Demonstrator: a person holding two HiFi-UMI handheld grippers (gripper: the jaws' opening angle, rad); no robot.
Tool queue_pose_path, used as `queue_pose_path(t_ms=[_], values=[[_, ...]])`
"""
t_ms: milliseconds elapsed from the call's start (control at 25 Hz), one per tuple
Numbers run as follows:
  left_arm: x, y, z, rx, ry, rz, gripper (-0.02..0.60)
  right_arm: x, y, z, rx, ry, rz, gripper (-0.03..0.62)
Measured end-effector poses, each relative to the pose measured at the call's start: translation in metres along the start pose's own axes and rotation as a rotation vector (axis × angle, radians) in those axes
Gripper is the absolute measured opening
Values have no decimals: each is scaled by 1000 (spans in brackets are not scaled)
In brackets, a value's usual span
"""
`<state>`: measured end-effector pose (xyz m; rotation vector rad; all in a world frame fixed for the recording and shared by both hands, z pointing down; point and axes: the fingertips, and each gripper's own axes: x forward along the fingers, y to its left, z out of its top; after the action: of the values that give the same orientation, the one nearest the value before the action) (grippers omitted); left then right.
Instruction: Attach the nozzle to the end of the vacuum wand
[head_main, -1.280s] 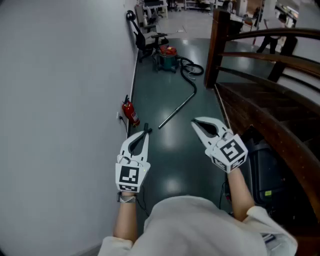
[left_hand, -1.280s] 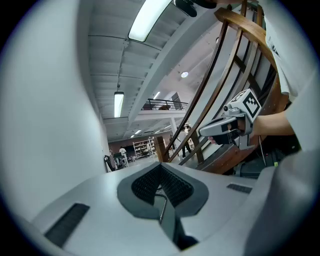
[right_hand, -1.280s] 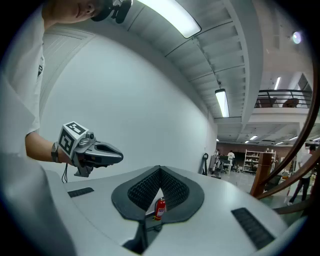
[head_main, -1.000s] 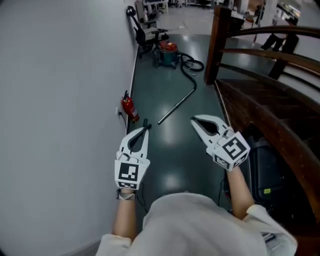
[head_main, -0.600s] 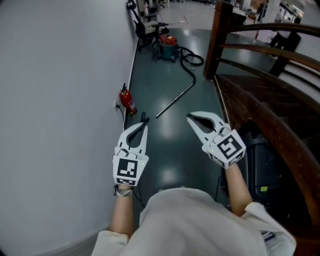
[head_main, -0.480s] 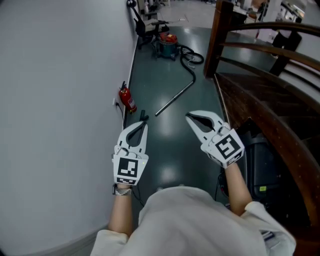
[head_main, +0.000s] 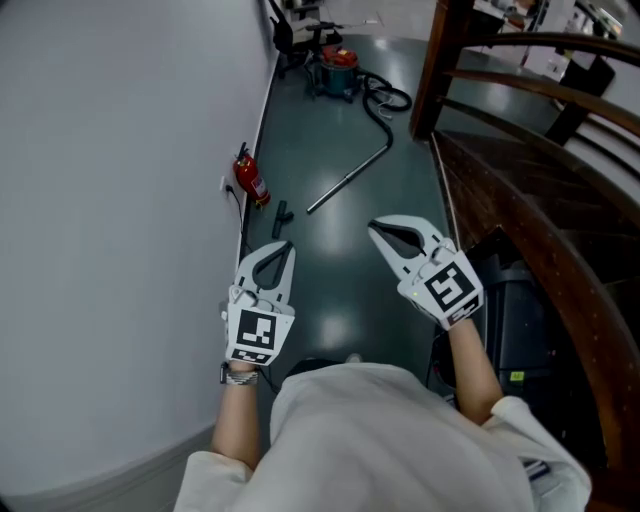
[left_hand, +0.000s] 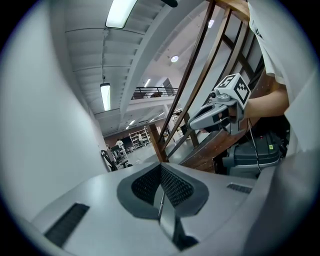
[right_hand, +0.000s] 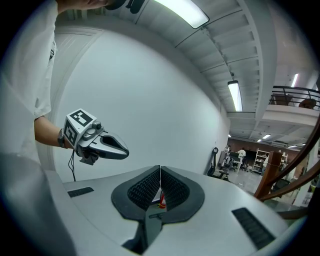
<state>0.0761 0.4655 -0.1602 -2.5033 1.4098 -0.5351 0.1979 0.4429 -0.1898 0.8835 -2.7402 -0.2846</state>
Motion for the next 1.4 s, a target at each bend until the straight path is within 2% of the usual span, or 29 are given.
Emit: queue_pose_path(t_ms=[360, 600, 920, 1240, 1400], values=[[18, -20, -15, -19, 59, -26, -2, 2, -6, -29, 34, 16, 66, 28], [47, -2, -28, -33, 72, -30, -2, 21, -27, -43, 29, 47, 54, 28], [119, 53, -61, -41, 80, -80, -2, 98, -82, -57, 32, 81, 0, 28], [193, 133, -74, -31, 101, -108, -2, 183, -131, -62, 28, 123, 15, 28], [218, 159, -83, -44, 116, -113, -2, 208, -153, -72, 35, 143, 25, 28]])
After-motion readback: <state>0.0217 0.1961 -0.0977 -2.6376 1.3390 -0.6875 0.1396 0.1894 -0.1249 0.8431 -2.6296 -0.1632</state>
